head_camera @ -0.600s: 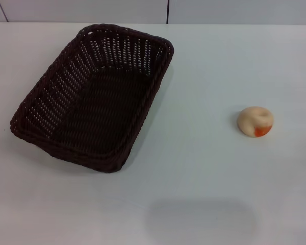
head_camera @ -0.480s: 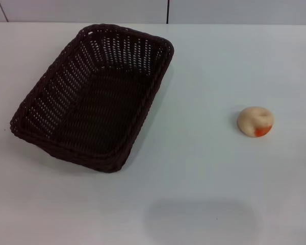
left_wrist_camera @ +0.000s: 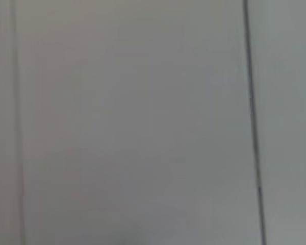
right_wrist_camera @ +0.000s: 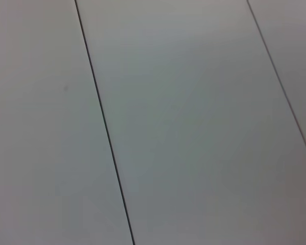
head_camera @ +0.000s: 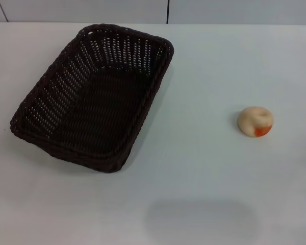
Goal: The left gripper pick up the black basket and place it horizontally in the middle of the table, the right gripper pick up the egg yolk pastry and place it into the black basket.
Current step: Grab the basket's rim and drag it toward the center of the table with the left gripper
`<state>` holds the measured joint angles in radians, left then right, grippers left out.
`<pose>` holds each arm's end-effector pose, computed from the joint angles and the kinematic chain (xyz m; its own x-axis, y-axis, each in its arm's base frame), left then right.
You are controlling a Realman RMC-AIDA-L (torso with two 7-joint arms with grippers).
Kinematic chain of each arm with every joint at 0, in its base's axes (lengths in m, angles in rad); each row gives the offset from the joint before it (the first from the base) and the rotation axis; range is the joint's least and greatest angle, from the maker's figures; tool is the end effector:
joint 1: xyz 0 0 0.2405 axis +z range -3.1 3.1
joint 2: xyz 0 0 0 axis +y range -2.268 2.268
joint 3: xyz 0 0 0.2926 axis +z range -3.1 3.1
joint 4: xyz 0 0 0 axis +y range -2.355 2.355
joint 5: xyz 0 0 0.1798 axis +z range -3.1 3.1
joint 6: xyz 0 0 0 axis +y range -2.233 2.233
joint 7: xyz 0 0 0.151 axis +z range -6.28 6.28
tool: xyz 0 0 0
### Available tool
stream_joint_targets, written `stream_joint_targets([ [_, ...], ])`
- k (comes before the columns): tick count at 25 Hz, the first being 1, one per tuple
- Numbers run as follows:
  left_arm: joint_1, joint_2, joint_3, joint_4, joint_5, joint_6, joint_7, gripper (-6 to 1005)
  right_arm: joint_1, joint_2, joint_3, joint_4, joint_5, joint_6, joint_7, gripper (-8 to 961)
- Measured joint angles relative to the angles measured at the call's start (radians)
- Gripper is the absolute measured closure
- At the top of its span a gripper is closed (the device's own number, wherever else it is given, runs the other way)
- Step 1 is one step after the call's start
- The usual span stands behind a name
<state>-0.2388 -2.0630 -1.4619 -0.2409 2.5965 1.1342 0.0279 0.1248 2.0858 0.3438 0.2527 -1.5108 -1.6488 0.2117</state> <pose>-0.4109 0.2837 0.0493 0.7884 -0.0177 0.6149 0.5960 0.2697 -0.7563 0.3855 0.2023 0.0320 0.5528 0.3037 -0.7760 -0.8326 0.2392 -0.4995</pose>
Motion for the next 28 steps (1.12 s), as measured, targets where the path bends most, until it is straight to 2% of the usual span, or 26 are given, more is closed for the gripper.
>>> stream_joint_targets([
  [3,-0.013,0.015,0.034,-0.063,0.02,-0.059,0.031,223,0.005,0.0,-0.003,0.0,0.0,0.0,0.0,108],
  [5,0.006,0.042,0.05,-0.188,0.068,-0.179,0.038,224,0.006,0.0,-0.006,0.0,0.0,-0.001,0.0,108],
  [9,0.067,0.097,0.045,-0.556,0.18,-0.593,0.035,226,0.006,0.0,-0.013,0.0,0.0,-0.003,0.001,108],
  [13,0.103,0.125,0.031,-0.837,0.268,-0.885,0.044,229,0.006,0.0,-0.014,0.003,0.0,0.001,0.001,108],
  [17,0.115,0.151,0.023,-1.107,0.286,-1.178,0.109,231,0.006,-0.001,-0.014,0.003,0.0,0.006,0.002,108],
  [19,0.108,0.146,0.006,-1.208,0.285,-1.345,0.165,232,0.006,-0.001,-0.014,0.003,0.0,0.009,0.002,108],
  [21,0.076,0.126,-0.038,-1.307,0.275,-1.565,0.236,233,0.006,-0.001,-0.014,0.003,0.0,0.011,0.002,108],
  [23,0.027,0.089,-0.103,-1.368,0.249,-1.777,0.32,234,0.006,-0.001,-0.014,0.003,0.0,0.016,0.002,108],
  [26,-0.078,0.015,-0.269,-1.412,0.164,-2.095,0.498,236,0.014,-0.001,-0.014,0.001,0.0,0.03,0.002,107],
  [27,-0.078,0.015,-0.269,-1.412,0.164,-2.095,0.498,236,0.017,-0.001,-0.014,0.001,0.0,0.035,0.002,107],
  [28,-0.142,0.0,-0.344,-1.41,0.109,-2.247,0.57,237,0.019,-0.001,-0.014,0.001,0.0,0.041,0.002,107],
])
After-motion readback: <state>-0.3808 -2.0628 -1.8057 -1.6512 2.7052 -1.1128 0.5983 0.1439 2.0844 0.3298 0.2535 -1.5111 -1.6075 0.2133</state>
